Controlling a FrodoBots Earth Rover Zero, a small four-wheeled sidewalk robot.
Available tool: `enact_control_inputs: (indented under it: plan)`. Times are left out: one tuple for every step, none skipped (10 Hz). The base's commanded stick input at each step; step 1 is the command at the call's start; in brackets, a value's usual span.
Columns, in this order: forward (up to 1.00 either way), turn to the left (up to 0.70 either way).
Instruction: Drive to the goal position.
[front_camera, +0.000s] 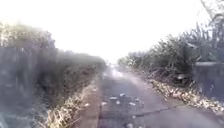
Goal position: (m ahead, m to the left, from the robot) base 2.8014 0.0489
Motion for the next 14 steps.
enact_control_inputs:
  plan:
    - [0.85, 0.00]
    - [0.85, 0.00]
    - [0.85, 0.00]
    - [0.85, 0.00]
    - [0.85, 0.00]
    - [0.85, -0.34]
    - [0.85, -0.34]
    - [0.85, -0.34]
    - [0.85, -0.34]
    - [0.85, 0.00]
    - [0.85, 0.00]
    - [0.85, 0.00]
    - [0.85, 0.00]
    - [0.85, 0.00]
